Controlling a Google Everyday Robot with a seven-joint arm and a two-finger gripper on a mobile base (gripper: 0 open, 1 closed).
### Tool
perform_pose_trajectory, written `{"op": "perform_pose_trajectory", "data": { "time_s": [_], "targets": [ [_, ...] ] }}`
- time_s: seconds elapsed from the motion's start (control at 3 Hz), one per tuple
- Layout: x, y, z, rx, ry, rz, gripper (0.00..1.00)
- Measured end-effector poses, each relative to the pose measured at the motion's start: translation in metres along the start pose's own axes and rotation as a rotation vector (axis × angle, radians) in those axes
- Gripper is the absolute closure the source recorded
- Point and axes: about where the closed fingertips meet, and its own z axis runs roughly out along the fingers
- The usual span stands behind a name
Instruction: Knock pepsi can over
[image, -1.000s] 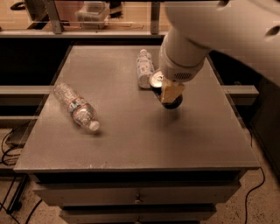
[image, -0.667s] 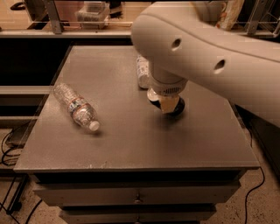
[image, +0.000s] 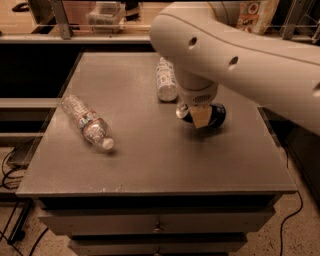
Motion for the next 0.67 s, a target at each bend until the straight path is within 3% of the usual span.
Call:
{"op": "perform_pose_trajectory", "data": {
  "time_s": [0.33,0.67],
  "targets": [
    [0.015,0.000,0.012,-0.171,-0.085,0.000,0.12],
    [0.007,-0.001,0.002,-0.281,-0.250,-0.026,0.00]
  ]
}}
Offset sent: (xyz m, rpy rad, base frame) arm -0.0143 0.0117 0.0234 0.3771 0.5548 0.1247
